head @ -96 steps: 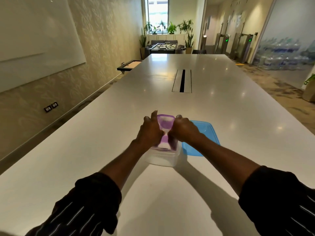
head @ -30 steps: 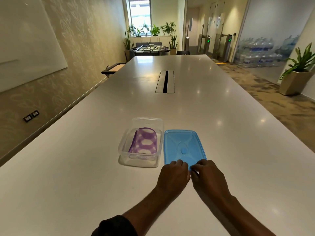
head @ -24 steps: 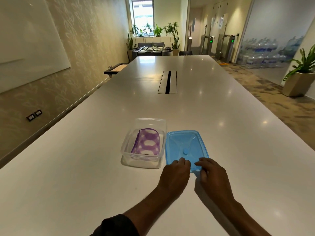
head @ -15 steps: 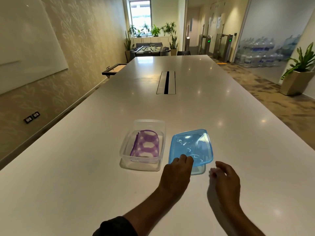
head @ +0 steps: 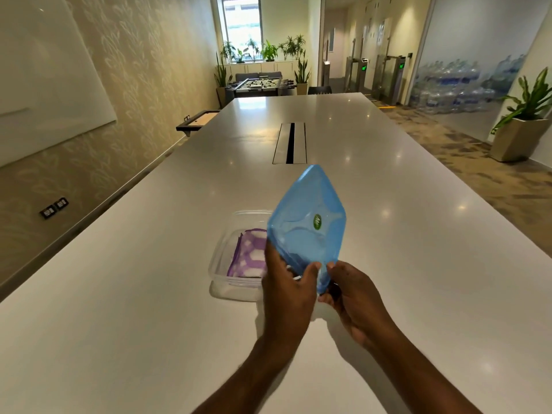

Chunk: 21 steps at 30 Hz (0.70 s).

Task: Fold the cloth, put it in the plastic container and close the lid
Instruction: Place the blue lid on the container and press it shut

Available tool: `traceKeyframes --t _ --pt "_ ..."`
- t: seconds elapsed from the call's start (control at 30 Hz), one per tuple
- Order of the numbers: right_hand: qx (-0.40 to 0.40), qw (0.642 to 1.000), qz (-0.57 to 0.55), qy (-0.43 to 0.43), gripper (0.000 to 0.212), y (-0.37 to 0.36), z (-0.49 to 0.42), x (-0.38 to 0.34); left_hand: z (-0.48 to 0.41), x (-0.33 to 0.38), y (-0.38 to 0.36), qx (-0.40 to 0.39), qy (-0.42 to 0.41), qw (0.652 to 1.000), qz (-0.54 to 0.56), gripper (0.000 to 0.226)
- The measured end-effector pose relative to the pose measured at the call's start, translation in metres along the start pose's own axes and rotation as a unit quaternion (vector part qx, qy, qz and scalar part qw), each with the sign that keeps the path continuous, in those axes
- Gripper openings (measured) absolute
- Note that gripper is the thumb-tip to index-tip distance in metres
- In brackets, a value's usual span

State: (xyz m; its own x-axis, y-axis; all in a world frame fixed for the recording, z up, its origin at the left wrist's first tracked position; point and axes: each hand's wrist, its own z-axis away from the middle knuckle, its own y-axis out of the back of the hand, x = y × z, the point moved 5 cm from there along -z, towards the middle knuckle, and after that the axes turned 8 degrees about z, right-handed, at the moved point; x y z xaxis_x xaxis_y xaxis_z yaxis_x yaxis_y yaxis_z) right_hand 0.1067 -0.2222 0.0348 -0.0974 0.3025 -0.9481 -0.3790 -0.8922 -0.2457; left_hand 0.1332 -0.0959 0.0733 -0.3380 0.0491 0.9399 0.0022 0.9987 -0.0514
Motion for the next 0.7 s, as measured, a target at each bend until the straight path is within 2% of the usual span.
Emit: traceKeyframes --t 0.07,0.13,0.23,0.3,0.43,0.7 --pt "0.014 0.998 0.051 0.032 0.018 -0.005 -0.004 -0.006 -0.009 0.002 0.022 0.043 0.013 0.999 0.022 0.083" --pt "0.006 0.993 0.102 0.060 0.014 -0.013 -0.009 -0.010 -0.018 0.002 0.051 0.099 0.027 0.995 -0.015 0.074" --pt "-0.001 0.980 0.181 0.086 0.019 -0.026 -0.013 -0.009 -0.030 0.005 0.085 0.096 -0.006 0.986 -0.135 0.042" --pt "0.009 0.965 0.241 0.106 0.017 -0.035 -0.014 -0.009 -0.036 0.005 0.099 0.091 -0.013 0.977 -0.193 0.031" --pt "0.017 0.931 0.339 0.131 0.015 -0.049 -0.021 -0.009 -0.040 0.002 0.112 0.097 -0.004 0.964 -0.248 0.033" --pt "0.003 0.878 0.460 0.135 0.024 -0.069 -0.045 0.005 -0.055 -0.018 0.129 0.105 0.059 0.964 -0.238 0.031"
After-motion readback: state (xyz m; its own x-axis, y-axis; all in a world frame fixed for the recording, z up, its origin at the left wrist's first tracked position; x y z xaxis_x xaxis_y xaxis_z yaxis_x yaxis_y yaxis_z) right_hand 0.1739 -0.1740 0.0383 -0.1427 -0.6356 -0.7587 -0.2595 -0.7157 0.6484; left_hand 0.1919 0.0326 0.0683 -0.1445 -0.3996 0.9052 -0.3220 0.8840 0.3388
